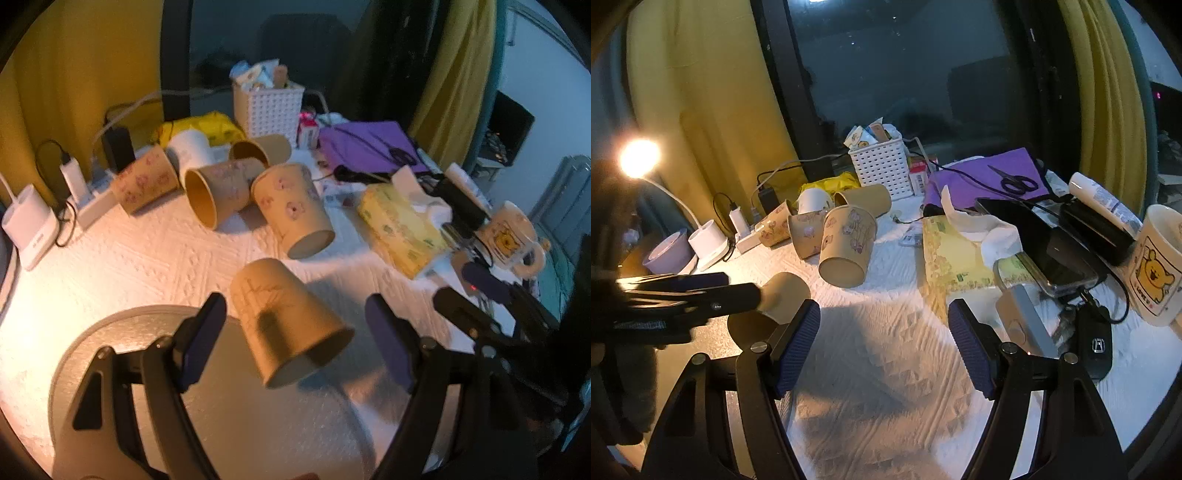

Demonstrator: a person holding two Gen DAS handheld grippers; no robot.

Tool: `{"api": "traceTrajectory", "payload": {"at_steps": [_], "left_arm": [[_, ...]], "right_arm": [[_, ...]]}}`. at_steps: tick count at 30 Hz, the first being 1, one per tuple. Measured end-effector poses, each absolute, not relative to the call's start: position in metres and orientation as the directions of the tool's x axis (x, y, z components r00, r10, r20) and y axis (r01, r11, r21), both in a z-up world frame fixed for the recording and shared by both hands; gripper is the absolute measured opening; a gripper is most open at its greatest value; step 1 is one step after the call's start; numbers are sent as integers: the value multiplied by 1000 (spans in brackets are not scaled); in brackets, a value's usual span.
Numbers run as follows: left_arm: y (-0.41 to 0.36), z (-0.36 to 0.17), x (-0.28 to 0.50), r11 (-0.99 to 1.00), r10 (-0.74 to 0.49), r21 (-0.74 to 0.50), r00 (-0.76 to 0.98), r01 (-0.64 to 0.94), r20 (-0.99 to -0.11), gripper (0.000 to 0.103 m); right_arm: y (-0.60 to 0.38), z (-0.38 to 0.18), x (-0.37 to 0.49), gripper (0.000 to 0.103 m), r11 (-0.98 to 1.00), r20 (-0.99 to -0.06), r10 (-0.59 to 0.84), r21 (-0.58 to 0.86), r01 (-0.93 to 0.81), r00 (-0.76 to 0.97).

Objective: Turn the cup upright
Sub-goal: 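Move the right gripper to the brown paper cup lying on the mat, then close the right gripper on the cup's side and lift it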

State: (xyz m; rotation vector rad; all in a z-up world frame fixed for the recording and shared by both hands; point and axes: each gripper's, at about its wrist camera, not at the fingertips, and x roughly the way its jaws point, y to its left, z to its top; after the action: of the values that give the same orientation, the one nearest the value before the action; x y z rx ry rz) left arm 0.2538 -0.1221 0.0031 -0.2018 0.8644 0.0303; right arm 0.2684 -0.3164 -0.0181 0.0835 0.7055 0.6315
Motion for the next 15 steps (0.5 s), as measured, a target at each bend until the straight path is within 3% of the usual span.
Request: {"api": "traceTrajectory", "payload": {"at_steps": [15], "left_arm": [[-116,-44,291,973,-60,-156,465,-171,-883,79]], "right_arm": [[-319,-23,274,75,791,-579,598,317,-523,553]]}}
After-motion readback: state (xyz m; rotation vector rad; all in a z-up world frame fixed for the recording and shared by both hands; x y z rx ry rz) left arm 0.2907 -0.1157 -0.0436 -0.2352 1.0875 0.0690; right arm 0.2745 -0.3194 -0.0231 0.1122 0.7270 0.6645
